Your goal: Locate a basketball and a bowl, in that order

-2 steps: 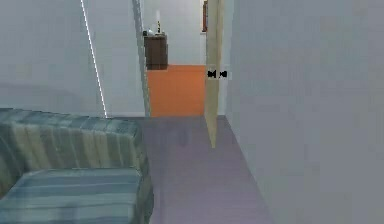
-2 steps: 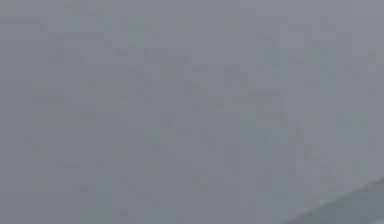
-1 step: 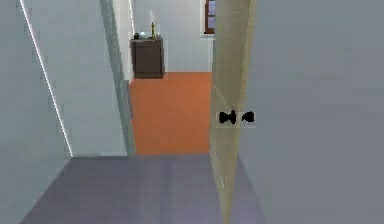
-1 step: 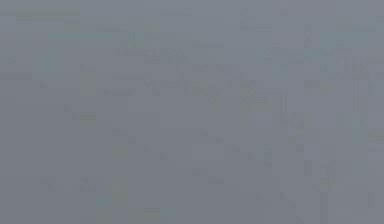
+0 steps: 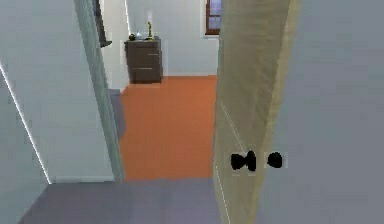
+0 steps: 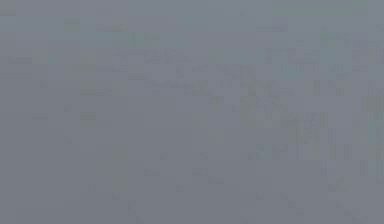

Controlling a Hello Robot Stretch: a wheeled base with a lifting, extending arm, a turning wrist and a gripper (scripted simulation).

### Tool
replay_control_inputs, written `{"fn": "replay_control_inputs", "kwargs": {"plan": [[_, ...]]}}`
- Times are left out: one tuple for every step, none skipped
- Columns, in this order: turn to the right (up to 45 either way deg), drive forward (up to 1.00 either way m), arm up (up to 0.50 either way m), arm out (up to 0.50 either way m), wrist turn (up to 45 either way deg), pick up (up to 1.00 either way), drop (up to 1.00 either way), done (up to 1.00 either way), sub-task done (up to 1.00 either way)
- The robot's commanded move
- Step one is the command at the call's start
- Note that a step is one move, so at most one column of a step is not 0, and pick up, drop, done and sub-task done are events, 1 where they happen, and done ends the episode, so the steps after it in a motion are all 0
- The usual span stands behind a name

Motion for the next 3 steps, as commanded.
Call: {"fn": "replay_control_inputs", "kwargs": {"plan": [[-15.0, 0.00, 0.00, 0.00, 0.0, 0.00, 0.00, 0.00, 0.00], [0.0, 0.45, 0.00, 0.00, 0.0, 0.00, 0.00, 0.00, 0.00], [3.0, 0.00, 0.00, 0.00, 0.0, 0.00, 0.00, 0.00, 0.00]]}}
